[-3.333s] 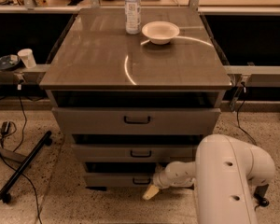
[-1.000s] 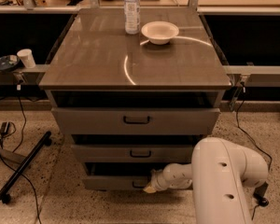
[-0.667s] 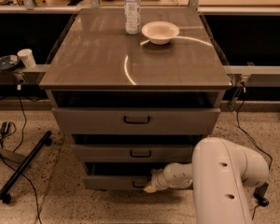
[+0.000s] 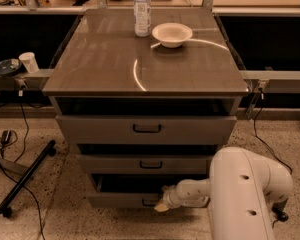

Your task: Open bottom drawer

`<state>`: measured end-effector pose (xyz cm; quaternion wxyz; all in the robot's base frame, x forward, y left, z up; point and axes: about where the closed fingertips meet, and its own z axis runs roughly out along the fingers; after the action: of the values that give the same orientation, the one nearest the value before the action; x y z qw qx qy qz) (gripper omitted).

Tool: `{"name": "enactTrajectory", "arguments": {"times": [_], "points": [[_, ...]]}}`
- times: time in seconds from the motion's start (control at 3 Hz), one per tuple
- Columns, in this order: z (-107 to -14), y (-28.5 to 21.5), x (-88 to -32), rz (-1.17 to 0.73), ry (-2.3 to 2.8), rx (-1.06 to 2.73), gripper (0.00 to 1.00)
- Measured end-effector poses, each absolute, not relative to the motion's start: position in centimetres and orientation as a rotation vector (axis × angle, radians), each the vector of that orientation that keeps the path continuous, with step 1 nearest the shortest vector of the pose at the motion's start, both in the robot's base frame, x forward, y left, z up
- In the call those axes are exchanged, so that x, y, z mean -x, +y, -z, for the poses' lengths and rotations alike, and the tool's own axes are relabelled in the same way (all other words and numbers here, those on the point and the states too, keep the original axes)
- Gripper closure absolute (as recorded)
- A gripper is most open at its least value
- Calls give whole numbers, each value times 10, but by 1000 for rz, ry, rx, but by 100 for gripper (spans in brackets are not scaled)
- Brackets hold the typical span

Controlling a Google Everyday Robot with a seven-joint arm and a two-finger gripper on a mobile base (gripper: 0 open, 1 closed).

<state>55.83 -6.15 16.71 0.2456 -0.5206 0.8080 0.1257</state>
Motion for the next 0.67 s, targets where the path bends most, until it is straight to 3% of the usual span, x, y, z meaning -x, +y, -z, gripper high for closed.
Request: {"name": "enactTrajectory", "arguments": {"times": [0.67], "points": [[-165,-66,-543,-336,2223,1401,100]]}}
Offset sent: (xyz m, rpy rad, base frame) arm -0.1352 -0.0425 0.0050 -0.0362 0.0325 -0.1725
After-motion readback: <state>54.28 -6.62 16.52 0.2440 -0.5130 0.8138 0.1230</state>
